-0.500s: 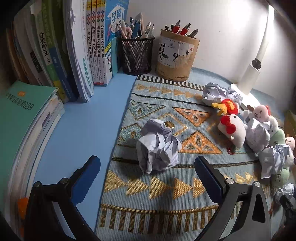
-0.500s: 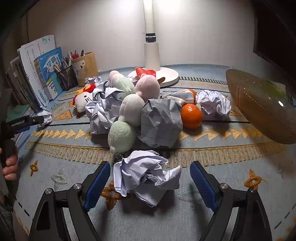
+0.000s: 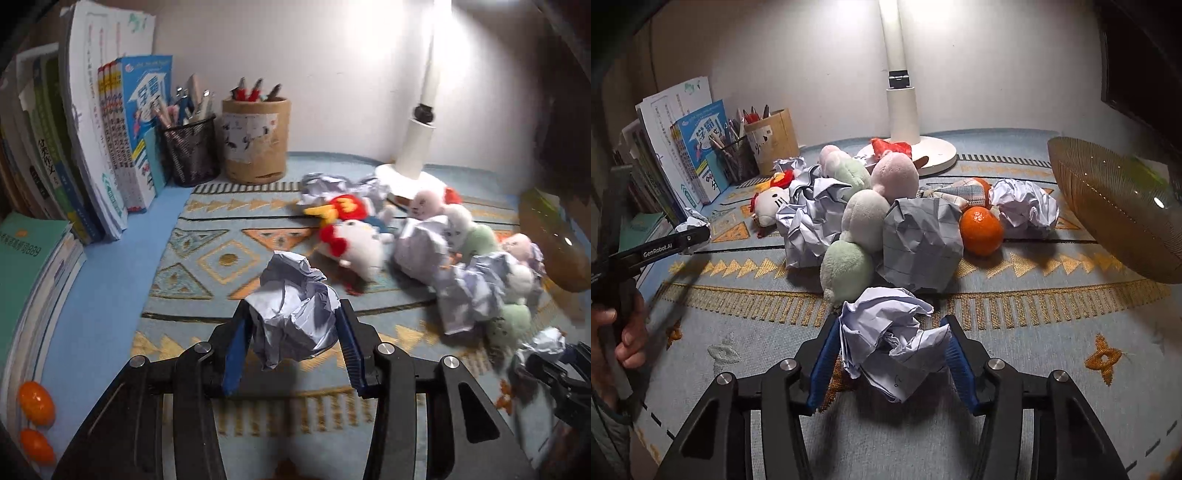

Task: Organize objects

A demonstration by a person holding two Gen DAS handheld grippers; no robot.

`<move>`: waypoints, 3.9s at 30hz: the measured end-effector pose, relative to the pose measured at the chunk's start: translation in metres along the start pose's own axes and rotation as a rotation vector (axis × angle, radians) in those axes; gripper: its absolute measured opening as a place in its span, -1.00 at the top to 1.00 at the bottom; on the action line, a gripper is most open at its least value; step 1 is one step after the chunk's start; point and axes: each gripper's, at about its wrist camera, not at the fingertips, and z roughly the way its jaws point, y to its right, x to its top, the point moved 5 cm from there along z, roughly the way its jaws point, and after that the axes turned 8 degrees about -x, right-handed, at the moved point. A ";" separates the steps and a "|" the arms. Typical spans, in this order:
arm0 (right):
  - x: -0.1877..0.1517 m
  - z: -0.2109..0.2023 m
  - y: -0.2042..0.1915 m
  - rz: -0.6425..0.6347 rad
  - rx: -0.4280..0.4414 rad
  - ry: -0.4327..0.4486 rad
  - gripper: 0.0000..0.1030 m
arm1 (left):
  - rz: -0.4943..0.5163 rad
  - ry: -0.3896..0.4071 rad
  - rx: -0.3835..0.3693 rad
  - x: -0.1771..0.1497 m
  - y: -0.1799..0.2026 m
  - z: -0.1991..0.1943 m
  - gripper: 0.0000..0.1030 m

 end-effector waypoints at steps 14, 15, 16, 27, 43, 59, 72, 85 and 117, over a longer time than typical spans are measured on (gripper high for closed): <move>-0.004 -0.052 0.112 0.280 -0.051 0.047 -0.04 | 0.258 -0.010 -0.366 0.009 0.227 -0.026 0.18; 0.003 -0.059 0.128 0.310 -0.073 0.072 -0.04 | 0.269 -0.010 -0.391 0.016 0.244 -0.022 0.18; 0.011 -0.066 0.144 0.341 -0.098 0.098 -0.05 | 0.273 -0.008 -0.408 0.024 0.258 -0.018 0.18; 0.069 -0.039 0.270 0.456 -0.219 0.061 -0.25 | 0.183 -0.075 -0.546 0.081 0.348 0.063 -0.62; 0.056 -0.051 0.098 0.139 -0.022 0.190 -1.00 | 0.026 0.161 -0.248 0.018 0.139 -0.050 -0.99; 0.045 -0.016 0.037 0.077 -0.268 0.331 -1.00 | -0.036 0.138 -0.089 -0.023 0.063 -0.015 -0.99; 0.032 0.016 0.039 0.082 0.028 0.112 -0.26 | 0.277 0.029 -0.164 -0.004 0.102 -0.009 -0.89; 0.043 0.043 0.035 0.096 0.180 -0.006 -0.17 | 0.250 -0.075 -0.361 0.014 0.122 0.053 -0.25; 0.047 0.039 0.045 0.188 0.244 0.046 0.15 | 0.323 -0.001 -0.325 0.015 0.145 0.054 0.20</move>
